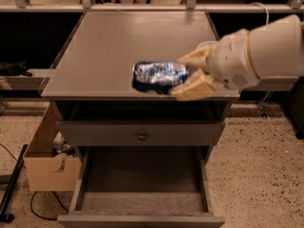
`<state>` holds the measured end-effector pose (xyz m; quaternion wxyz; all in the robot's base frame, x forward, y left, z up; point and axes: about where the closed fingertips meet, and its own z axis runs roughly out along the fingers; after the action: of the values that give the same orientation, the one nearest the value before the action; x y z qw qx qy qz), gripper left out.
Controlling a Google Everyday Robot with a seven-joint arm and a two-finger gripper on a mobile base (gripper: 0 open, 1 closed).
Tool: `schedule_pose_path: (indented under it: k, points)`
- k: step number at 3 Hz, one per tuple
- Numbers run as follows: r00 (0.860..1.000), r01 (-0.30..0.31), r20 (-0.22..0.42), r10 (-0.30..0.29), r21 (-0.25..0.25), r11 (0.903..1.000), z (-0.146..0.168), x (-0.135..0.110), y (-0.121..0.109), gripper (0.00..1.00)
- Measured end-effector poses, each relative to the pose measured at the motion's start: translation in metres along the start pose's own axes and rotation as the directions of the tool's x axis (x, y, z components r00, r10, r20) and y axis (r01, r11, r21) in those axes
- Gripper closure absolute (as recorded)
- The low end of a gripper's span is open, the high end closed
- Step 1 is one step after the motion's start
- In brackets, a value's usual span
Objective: Pick pepsi can from middle drawer and place on counter
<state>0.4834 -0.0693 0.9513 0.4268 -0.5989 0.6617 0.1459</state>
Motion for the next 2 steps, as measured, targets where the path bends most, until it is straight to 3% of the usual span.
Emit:
schedule_pose_path:
  k: [1, 2]
  points:
    - [1.0, 0.018, 0.015, -0.018, 0.022, 0.9996, -0.0077, -0.0156, -0.0044, 1.0]
    - [1.0, 0.017, 0.011, -0.017, 0.018, 0.9997, -0.0067, -0.0137, -0.0022, 1.0]
